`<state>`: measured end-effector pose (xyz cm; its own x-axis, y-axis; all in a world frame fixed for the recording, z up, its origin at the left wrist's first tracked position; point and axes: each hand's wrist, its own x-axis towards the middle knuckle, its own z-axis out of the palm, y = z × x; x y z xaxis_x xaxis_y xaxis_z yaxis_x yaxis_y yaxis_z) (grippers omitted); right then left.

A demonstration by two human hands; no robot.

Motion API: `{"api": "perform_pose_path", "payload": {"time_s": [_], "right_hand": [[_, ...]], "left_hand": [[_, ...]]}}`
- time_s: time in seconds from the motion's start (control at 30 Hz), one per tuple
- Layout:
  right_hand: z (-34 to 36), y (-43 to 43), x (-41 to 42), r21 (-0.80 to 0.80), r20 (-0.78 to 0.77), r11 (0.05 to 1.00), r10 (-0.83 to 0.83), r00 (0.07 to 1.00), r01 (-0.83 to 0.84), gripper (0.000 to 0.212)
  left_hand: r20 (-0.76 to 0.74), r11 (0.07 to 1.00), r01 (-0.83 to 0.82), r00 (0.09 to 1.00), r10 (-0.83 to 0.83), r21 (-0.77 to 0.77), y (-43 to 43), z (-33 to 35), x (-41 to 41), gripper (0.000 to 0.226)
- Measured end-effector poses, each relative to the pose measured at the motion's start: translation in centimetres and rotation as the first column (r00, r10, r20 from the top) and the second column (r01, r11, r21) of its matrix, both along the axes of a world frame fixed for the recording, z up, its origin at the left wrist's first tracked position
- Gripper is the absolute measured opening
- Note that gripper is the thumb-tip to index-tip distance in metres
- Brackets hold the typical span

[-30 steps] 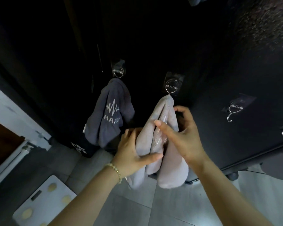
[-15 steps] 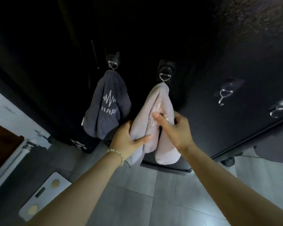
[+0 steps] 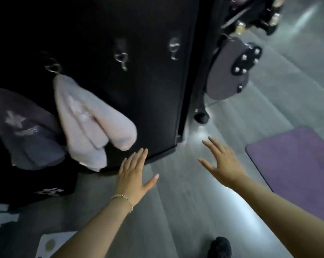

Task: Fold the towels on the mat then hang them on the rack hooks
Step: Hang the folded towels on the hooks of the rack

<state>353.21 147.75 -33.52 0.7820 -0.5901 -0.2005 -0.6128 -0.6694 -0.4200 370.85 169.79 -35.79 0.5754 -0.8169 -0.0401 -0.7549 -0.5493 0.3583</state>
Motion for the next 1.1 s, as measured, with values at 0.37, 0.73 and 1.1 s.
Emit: {"api": "perform_pose_path", "payload": {"time_s": [0.37, 0.73, 1.1], "right_hand": [[-4.1, -1.0, -37.1, -0.039, -0.089, 0.819, -0.574, 0.814, 0.573, 0.066], [-1.9, 2.1, -71.2, -0.036, -0.115, 0.435, -0.896, 0.429, 0.900, 0.068], [-3.5, 5.4, -90.0, -0.017, -0.207, 0.009, -0.978, 0.005, 1.000, 0.067]], "left_hand": [[0.019, 0.703, 0.643, 0.733, -0.680, 0.303, -20.2, -1.2, -27.4, 0.082], [-0.100, 0.375, 0.900, 0.404, -0.909, 0.221, -29.3, 0.4, -66.3, 0.073], [-0.132, -0.064, 0.959, -0.028, -0.991, 0.276, -35.7, -1.7, -90.0, 0.069]]}}
